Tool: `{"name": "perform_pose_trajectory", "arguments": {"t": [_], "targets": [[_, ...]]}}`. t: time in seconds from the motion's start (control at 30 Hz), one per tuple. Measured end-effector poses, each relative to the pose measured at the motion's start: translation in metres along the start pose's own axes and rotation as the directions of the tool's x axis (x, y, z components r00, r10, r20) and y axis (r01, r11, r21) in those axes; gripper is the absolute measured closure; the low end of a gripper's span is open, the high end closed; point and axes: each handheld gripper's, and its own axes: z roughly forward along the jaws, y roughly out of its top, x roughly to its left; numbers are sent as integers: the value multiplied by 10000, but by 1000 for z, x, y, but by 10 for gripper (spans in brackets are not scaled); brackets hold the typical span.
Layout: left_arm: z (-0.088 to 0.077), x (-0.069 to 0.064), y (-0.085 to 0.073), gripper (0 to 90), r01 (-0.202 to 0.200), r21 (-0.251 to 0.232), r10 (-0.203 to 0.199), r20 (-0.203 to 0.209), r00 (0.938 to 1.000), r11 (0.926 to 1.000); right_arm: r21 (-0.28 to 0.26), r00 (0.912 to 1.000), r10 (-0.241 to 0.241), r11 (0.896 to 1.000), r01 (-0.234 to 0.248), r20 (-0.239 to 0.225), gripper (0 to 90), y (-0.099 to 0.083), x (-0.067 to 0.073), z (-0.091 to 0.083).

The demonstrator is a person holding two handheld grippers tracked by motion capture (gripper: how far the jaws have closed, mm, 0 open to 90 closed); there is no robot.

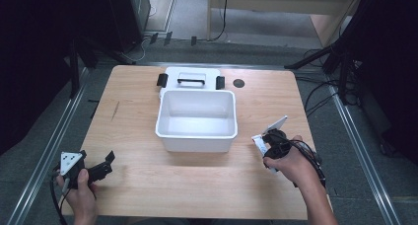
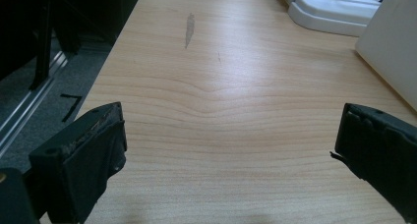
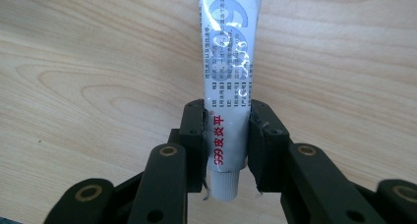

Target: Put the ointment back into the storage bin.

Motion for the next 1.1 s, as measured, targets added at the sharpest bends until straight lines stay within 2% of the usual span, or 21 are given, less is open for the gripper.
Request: {"name": "perform_pose_trajectory", "arguments": {"t": [0.33,0.37,0.53,0.7,1.1], "targets": [[1,1,0,0,120,52,-120,18,9999,9999,-397,9996,252,9989,-256,-98,720,14,-8,-19],[1,1,0,0,144,55,-144,23,9999,9999,-508,9994,316,9982,-323,-139,720,20,-8,-26],[1,1,0,0,160,64,-160,32,9999,9999,-707,9993,321,9969,-335,-209,720,29,-7,-37],[1,1,0,0,152,73,-152,57,9999,9999,-888,9988,409,9951,-432,-273,720,39,-5,-48],[1,1,0,0,199,99,-200,87,9998,9998,-1231,9995,176,9922,-206,-255,720,65,10,-75]]}}
